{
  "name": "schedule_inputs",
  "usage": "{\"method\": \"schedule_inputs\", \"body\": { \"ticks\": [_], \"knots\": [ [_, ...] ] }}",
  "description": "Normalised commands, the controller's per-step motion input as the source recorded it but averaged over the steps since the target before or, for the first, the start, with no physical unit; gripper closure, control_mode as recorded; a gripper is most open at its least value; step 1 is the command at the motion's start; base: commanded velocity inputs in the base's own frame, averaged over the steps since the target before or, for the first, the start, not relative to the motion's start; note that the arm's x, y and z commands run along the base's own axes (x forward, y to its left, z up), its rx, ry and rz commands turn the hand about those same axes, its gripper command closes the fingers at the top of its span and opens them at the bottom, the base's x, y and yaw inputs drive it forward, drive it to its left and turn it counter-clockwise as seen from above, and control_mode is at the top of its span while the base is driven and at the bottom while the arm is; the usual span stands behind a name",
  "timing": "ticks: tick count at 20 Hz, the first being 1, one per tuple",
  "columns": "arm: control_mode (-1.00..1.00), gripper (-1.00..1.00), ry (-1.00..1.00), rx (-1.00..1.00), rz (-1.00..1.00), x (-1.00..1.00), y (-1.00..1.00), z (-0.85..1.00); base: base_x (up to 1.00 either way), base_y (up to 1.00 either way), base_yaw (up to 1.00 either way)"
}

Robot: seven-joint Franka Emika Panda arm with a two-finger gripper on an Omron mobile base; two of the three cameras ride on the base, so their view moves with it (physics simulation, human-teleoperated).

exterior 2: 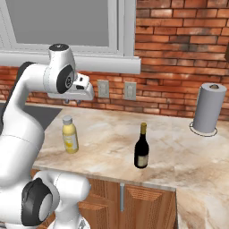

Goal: There is a wine glass and glass cup on the dining counter. Place the wine bottle next to the wine glass and the juice bottle next to the glass cup.

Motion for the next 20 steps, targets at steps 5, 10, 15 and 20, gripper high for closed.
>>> {"method": "schedule_inputs", "body": {
  "ticks": [5, 10, 15, 20],
  "knots": [
    [-1.00, -1.00, 0.00, 0.00, 0.00, 0.00, 0.03, 0.00, 0.00, 0.00, 0.00],
    [-1.00, -1.00, 0.01, 0.00, 0.00, 0.00, 0.08, 0.00, 0.00, 0.00, 0.00],
    [-1.00, -1.00, 0.05, 0.00, 0.00, 0.00, 0.12, 0.00, 0.00, 0.00, 0.00],
    [-1.00, -1.00, 0.05, 0.00, 0.00, 0.00, 0.17, -0.01, 0.00, 0.00, 0.00]
  ]
}}
